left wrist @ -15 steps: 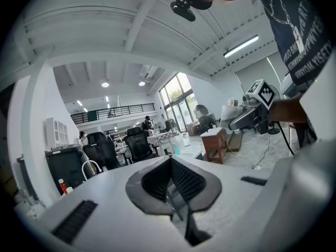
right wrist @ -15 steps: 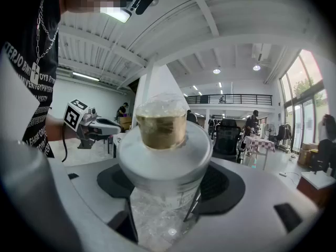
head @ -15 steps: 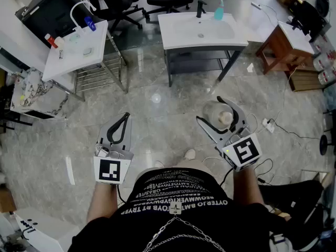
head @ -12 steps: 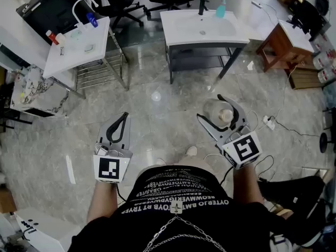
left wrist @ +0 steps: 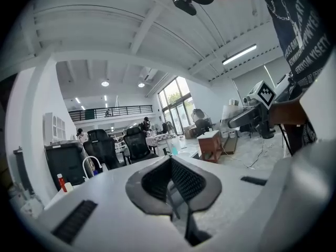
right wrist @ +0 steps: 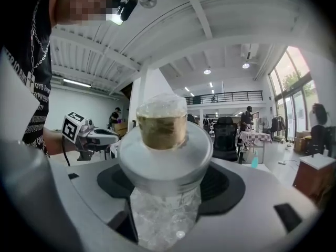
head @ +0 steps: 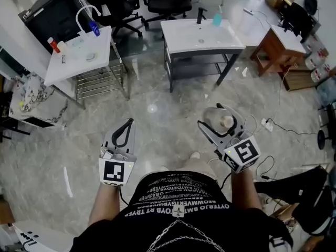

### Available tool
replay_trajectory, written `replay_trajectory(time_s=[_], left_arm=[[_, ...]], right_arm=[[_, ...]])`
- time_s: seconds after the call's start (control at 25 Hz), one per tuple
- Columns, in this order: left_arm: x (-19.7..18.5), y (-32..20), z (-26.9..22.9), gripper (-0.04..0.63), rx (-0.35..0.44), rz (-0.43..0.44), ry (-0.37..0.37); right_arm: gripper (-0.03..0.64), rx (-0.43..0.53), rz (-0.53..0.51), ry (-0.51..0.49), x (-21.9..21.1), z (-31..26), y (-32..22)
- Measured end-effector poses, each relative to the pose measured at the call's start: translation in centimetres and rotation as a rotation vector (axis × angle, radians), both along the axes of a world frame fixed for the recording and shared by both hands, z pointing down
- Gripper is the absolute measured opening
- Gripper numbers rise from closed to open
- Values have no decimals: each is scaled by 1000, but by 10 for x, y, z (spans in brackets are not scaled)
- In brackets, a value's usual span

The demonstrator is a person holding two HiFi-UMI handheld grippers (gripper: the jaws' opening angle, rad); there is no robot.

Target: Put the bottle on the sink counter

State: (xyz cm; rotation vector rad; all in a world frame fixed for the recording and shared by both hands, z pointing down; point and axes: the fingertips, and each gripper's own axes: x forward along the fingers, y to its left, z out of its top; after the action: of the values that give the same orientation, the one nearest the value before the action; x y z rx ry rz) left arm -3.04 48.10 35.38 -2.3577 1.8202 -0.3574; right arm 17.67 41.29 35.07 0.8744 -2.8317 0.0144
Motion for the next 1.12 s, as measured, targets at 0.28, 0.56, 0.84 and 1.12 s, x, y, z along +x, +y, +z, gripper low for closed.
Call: replay_trajectory(time_s=[0.28,0.56,0.84,1.12], left_arm=[[-25,8,8,6,1,-17,32],[-51,-8,11,6,11,-64,38],[-67,-60,20,6,-13,-103,24],[-67,-146,13,6,-16,-118,25]], right_arm=[[336,-1,45,-25,-11,-2,1],[336,-14,1,15,-34,6,-26],[336,-24,-36,5,-57,18,-87],[336,-21,-66,14,-61,14,-169]])
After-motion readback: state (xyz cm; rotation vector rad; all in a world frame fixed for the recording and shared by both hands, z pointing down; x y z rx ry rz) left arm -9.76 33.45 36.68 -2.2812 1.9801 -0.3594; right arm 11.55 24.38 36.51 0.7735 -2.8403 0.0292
